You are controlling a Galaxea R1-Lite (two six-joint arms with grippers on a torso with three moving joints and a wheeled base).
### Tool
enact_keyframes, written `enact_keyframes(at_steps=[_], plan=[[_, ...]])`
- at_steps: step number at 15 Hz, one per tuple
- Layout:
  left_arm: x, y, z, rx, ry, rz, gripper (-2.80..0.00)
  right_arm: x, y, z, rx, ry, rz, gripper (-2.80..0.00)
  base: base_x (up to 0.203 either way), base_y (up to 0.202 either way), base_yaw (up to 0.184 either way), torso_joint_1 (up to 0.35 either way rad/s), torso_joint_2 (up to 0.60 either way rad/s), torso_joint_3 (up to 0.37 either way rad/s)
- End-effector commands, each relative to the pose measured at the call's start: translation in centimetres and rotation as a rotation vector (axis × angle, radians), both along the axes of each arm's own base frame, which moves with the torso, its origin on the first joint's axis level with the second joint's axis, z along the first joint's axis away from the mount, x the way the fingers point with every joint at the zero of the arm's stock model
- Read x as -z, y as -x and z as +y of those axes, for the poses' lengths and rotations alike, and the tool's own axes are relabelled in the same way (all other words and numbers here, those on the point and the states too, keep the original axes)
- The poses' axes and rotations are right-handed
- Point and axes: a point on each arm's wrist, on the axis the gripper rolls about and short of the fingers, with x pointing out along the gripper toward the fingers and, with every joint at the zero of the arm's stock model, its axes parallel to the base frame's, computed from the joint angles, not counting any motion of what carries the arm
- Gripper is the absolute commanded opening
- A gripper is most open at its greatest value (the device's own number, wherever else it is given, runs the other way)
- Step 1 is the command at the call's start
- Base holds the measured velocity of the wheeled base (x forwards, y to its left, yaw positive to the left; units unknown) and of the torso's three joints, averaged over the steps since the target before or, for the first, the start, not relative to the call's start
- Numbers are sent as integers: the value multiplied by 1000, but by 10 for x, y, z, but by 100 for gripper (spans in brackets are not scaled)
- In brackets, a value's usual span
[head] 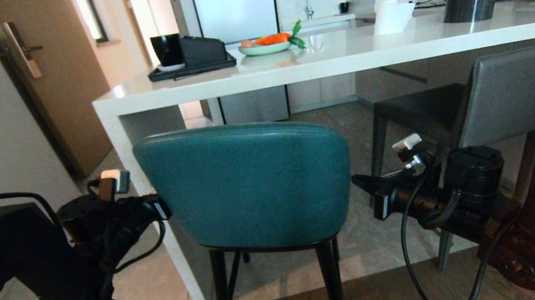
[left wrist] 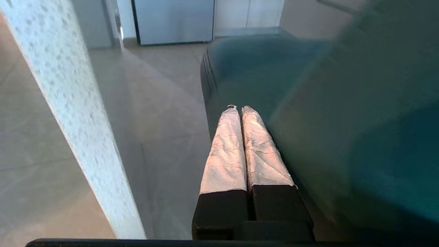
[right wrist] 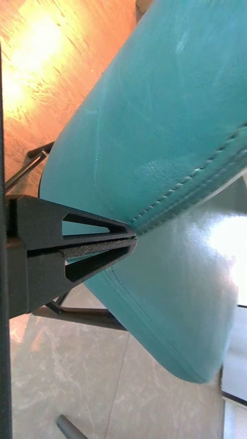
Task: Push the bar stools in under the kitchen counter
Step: Pull the blue chair out from under the dining table
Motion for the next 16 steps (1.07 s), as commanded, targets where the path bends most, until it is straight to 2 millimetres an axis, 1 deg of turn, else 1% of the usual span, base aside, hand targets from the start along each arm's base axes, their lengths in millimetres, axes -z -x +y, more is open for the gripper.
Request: enact_keyframes(at_steps=[1,3,5,8,13,16], plan=[[0,15,-6,22,-5,27,-280,7,-4,-1,9,-1,-2,-280,0,0,0,0,0,0],[7,31,-8,29,-10,87,-280,8,-8,-3,82,-15,-3,-280,0,0,0,0,0,0],[-1,42,-13,49,-11,85,-280,7,-9,-4,102,-44,9,-280,0,0,0,0,0,0],[-14,58,-29,101,-11,67,-280,5,-10,-8,118,-47,2,-280,0,0,0,0,0,0],[-30,95,-58,213,-14,60,-280,2,-13,-21,157,-49,-4,-280,0,0,0,0,0,0],[-38,120,-68,269,-14,59,-280,3,-12,-24,163,-47,0,-280,0,0,0,0,0,0]])
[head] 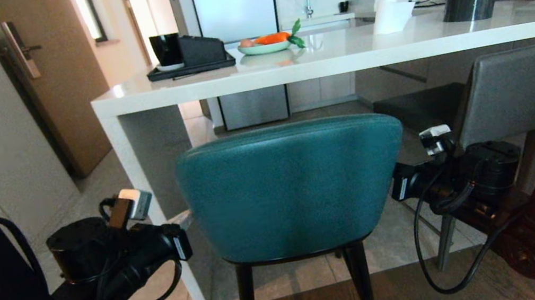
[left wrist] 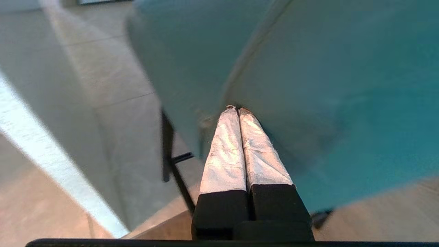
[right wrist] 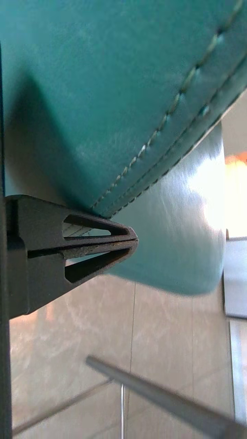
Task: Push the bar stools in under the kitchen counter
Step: Pull the blue chair out from under the dining table
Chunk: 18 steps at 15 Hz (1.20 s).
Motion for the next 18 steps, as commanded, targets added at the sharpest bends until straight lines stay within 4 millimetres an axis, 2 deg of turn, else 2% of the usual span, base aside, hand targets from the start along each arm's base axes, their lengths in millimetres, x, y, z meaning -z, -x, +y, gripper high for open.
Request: enact_keyframes(at_steps=[1,6,9,15,18], plan=[[-16,22,-5,45,18,-44,-280,-1,2,0,-15,0,-4,-280,0,0,0,0,0,0],[-9,43,5,-38,-7,13,-280,-3,12,8,-46,7,1,-280,0,0,0,0,0,0],[-6,42,7,-102,-8,28,-280,-1,16,11,-56,10,10,-280,0,0,0,0,0,0],[-6,42,6,-101,-10,29,-280,2,14,9,-46,8,22,-280,0,0,0,0,0,0],[-8,44,6,-100,-9,22,-280,2,14,8,-45,9,23,-280,-151,0,-2,5,1,-4]])
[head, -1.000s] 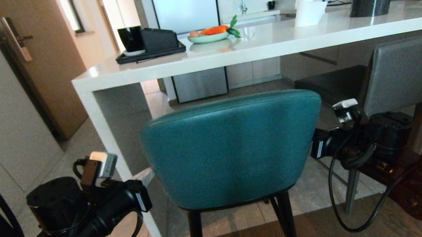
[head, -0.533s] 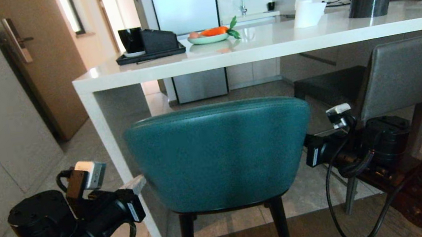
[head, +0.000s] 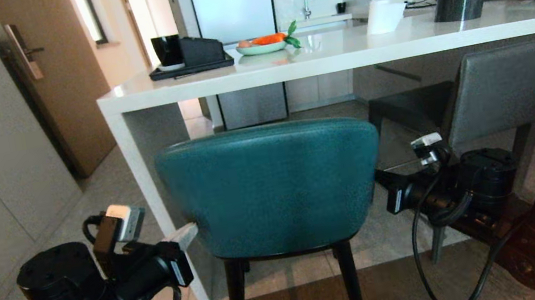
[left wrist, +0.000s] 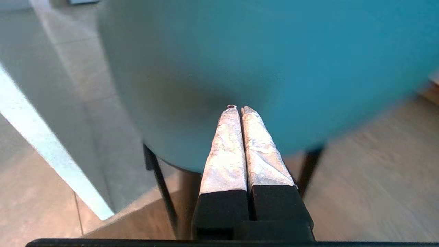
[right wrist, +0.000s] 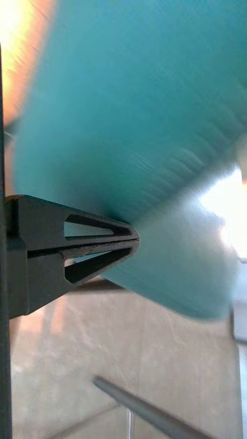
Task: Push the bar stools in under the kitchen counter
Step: Pull the blue chair out from under the dining table
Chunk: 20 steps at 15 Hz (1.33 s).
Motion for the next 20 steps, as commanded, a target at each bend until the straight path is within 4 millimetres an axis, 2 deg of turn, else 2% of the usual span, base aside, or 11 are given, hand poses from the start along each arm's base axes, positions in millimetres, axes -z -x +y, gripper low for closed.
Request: enact_keyframes(at_steps=[1,7,9,11,14,16,20], plan=[[0,1,1,-12,0,-3,-280,0,-1,-1,11,-2,-7,-280,-207,0,-5,-7,2,7],[3,-4,2,-25,-5,2,-280,0,-2,-4,21,-4,-6,-280,-180,0,-1,1,1,2],[5,-12,13,-71,-7,9,-280,-1,-6,-15,58,-6,-9,-280,0,0,0,0,0,0],[6,-38,24,-133,1,-19,-280,-6,-17,-30,109,-16,-40,-280,0,0,0,0,0,0],[12,-96,47,-229,16,-89,-280,-12,-45,-56,195,-29,-109,-280,0,0,0,0,0,0],[17,-132,59,-234,27,-146,-280,-12,-65,-68,235,-29,-133,-280,0,0,0,0,0,0],[36,-187,67,-215,39,-228,-280,-9,-97,-69,267,-31,-149,-280,0,0,0,0,0,0]])
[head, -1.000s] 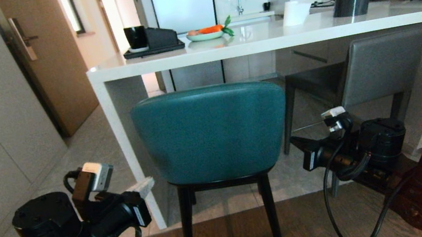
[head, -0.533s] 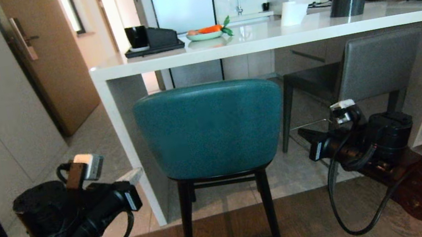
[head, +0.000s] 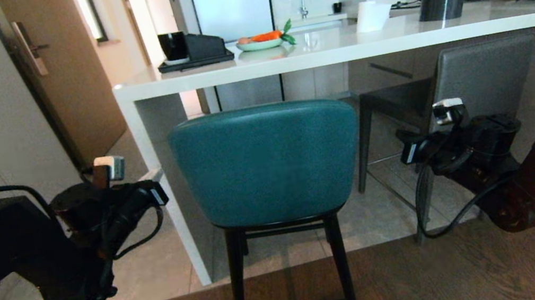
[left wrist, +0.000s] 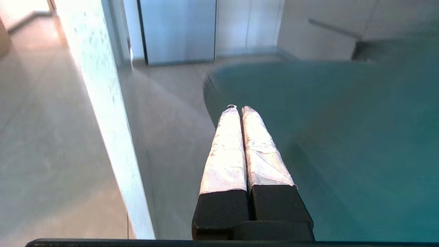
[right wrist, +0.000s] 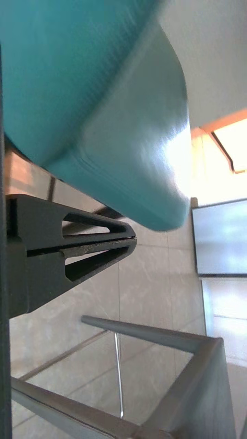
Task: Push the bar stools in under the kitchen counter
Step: Pull the blue chair out from under the dining table
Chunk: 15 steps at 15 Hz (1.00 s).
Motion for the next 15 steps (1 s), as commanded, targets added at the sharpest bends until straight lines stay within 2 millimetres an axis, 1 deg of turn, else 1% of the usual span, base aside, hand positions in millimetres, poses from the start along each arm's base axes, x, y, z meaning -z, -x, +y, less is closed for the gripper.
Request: enact_keyframes(at_steps=[1,3,5,7,10,11,13,15], plan=[[29,-33,2,-4,1,-10,-280,4,-19,4,8,-2,-17,-280,0,0,0,0,0,0],[32,-51,-1,5,1,-28,-280,3,-31,14,-7,-1,-9,-280,0,0,0,0,0,0],[31,-64,-6,14,3,-38,-280,2,-36,33,-19,-3,-11,-280,0,0,0,0,0,0],[31,-73,-12,25,4,-45,-280,4,-38,50,-42,-1,2,-280,0,0,0,0,0,0],[33,-75,-21,46,2,-30,-280,8,-35,72,-60,0,16,-280,0,0,0,0,0,0],[31,-74,-27,59,3,-34,-280,10,-34,80,-68,0,18,-280,0,0,0,0,0,0],[28,-71,-41,91,4,-42,-280,8,-31,87,-83,2,14,-280,0,0,0,0,0,0],[23,-64,-60,132,6,-45,-280,7,-30,89,-87,13,10,-280,0,0,0,0,0,0]])
